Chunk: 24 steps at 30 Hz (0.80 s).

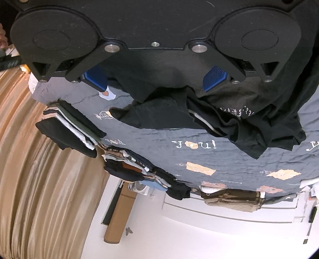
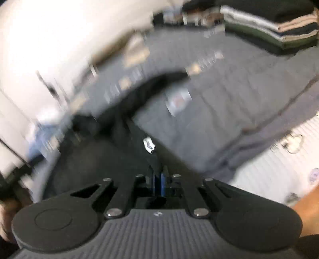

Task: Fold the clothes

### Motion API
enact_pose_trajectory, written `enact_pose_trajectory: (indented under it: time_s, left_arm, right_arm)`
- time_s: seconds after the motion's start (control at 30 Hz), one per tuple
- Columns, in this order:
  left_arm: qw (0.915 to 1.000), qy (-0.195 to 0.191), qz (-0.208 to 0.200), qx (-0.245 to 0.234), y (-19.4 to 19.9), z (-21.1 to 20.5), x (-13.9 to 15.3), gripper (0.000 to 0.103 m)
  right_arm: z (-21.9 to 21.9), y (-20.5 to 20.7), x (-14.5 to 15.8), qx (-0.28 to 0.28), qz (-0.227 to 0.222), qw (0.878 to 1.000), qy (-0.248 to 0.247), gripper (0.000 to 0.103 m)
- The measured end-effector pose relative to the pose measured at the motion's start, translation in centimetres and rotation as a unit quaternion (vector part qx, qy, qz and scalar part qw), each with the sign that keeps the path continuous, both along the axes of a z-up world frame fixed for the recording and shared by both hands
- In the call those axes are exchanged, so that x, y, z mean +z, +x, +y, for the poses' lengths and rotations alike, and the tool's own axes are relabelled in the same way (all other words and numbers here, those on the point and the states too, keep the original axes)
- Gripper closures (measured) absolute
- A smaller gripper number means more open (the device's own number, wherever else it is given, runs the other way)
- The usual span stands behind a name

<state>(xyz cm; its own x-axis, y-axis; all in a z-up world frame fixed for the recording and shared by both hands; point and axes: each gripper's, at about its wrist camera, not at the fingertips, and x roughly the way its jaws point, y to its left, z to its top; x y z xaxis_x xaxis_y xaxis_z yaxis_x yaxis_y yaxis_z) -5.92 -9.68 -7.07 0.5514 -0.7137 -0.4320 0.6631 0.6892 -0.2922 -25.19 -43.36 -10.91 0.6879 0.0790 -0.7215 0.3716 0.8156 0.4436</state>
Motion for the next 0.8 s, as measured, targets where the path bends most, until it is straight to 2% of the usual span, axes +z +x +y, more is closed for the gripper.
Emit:
enact_pose_trajectory:
  time_s: [0.03, 0.17, 0.23, 0.33, 0.4, 0.63, 0.8]
  left_arm:
    - [1.0000, 0.000, 0.000, 0.001, 0.0, 0.1, 0.0, 0.000]
    - [1.0000, 0.002, 0.000, 0.006, 0.1, 0.3, 0.0, 0.000]
    - [1.0000, 0.003, 0.000, 0.008, 0.2, 0.5, 0.1, 0.000]
    - [0.9998, 0.004, 0.000, 0.021, 0.6, 1.1, 0.0, 0.000]
    - [0.9996, 0.005, 0.001, 0.029, 0.9, 1.5, 0.0, 0.000]
    - [0.9983, 0.009, 0.002, 0.057, 1.9, 3.0, 0.0, 0.000]
    - [0.9969, 0.013, 0.002, 0.078, 2.7, 4.2, 0.0, 0.000]
  right_arm:
    - [0.1, 0.3, -0.2, 0.002, 0.023, 1.000, -0.014, 0.096]
    - [0.1, -0.3, 0.7, -0.028, 0.024, 0.998, -0.058, 0.093]
    - [-0.1, -1.0, 2.1, -0.044, 0.006, 0.996, -0.071, 0.091]
    - [0.2, -1.0, 4.1, -0.040, -0.036, 0.995, -0.084, 0.081]
    - [0.8, 0.0, 4.6, -0.021, -0.065, 0.994, -0.083, 0.064]
    - [4.9, 6.1, 4.3, 0.068, -0.115, 0.988, -0.072, 0.058]
    - [8.3, 11.0, 4.1, 0.134, -0.129, 0.977, -0.109, 0.055]
